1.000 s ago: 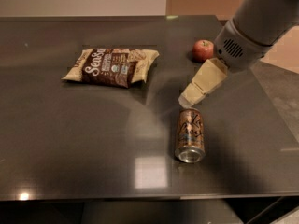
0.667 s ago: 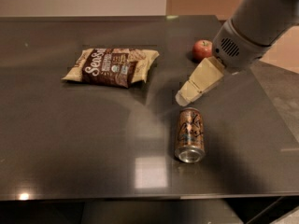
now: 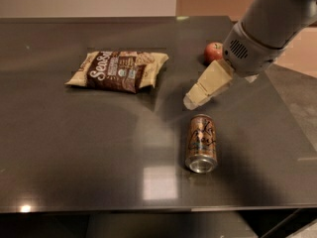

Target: Place orange can upright

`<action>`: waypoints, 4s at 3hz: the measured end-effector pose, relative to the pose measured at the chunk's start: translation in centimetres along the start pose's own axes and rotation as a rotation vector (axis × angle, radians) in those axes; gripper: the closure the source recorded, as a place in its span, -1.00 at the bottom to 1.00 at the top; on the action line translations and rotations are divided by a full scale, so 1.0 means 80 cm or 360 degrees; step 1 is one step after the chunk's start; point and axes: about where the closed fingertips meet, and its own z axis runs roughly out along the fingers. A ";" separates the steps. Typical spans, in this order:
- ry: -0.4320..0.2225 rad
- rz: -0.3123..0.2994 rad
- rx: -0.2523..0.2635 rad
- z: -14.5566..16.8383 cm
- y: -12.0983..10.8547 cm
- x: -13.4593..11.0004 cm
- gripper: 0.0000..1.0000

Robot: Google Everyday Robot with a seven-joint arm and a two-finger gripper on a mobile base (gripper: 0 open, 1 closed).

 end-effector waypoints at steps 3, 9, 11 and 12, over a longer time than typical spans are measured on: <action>0.0265 0.0663 0.0218 0.047 0.016 0.021 -1.00; 0.0327 0.0932 0.0189 0.076 0.055 0.046 0.73; -0.0060 0.0426 0.0185 0.014 0.053 -0.010 1.00; -0.0279 0.0214 0.0155 -0.001 0.059 -0.020 1.00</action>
Offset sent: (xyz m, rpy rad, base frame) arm -0.0140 0.0094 -0.0393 -0.1594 0.2074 -0.5887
